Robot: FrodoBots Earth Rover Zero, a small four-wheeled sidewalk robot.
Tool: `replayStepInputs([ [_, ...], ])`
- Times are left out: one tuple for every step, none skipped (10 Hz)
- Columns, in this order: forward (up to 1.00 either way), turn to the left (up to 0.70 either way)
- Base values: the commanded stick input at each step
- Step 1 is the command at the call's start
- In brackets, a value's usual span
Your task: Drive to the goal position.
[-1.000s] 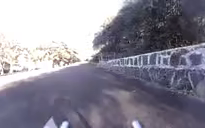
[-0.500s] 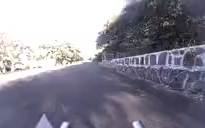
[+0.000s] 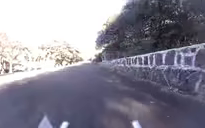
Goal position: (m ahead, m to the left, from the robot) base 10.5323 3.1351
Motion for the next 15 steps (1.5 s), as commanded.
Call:
replayStepInputs([
  [0.7, 0.0],
  [0.7, 0.0],
  [0.7, 0.0],
  [0.7, 0.0],
  [0.7, 0.0],
  [0.7, 0.0],
  [0.7, 0.0],
  [0.7, 0.0],
  [0.7, 0.0],
  [0.7, 0.0],
  [0.7, 0.0],
  [0.7, 0.0],
  [0.7, 0.0],
  [0.7, 0.0],
  [0.7, 0.0],
])
